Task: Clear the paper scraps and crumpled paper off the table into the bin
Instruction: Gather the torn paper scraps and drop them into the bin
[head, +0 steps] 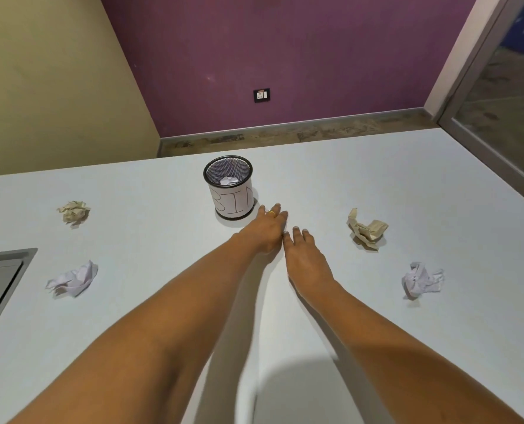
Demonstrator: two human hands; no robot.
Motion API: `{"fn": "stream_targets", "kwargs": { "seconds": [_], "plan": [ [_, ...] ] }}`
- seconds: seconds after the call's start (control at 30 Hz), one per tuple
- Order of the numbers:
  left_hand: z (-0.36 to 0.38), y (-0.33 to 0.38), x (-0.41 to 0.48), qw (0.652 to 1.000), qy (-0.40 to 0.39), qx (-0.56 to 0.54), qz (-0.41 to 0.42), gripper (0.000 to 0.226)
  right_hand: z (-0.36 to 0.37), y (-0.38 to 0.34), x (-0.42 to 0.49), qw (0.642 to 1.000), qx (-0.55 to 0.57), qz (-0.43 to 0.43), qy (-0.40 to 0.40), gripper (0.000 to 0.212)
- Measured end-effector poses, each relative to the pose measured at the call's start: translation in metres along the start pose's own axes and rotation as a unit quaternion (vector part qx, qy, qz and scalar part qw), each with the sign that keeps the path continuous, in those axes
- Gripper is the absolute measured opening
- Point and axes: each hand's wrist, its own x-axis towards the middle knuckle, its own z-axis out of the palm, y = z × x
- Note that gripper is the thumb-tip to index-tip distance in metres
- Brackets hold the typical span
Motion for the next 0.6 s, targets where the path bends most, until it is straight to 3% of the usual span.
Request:
{"fn": "stream_targets", "kwargs": {
  "seconds": [0.1, 0.2, 0.33, 0.4, 0.6],
  "plan": [
    [0.002, -0.001, -0.006, 0.998, 0.056, 0.012, -0.003, 0.043, 0.001, -0.003, -0.005, 0.998, -0.03, -0.033, 0.035, 0.044],
    [-0.001, 0.0, -0.013, 0.992, 0.117, 0.04, -0.01, 0.023, -0.004, -0.005, -0.006, 0.992, -0.051, -0.032, 0.114, 0.019],
    [0.0, 0.0, -0.022, 0.986, 0.136, 0.091, -0.009, 0.044, -0.003, -0.007, -0.005, 0.998, -0.011, -0.05, 0.04, 0.032],
    [0.001, 0.003, -0.027, 0.984, 0.15, 0.097, 0.002, 0.045, -0.007, -0.007, -0.005, 0.997, -0.016, -0.059, 0.047, 0.033],
    [0.009, -0.005, -0.041, 0.985, 0.172, 0.016, -0.008, 0.021, -0.019, -0.012, -0.008, 0.998, -0.019, -0.063, 0.019, 0.032]
  ]
}}
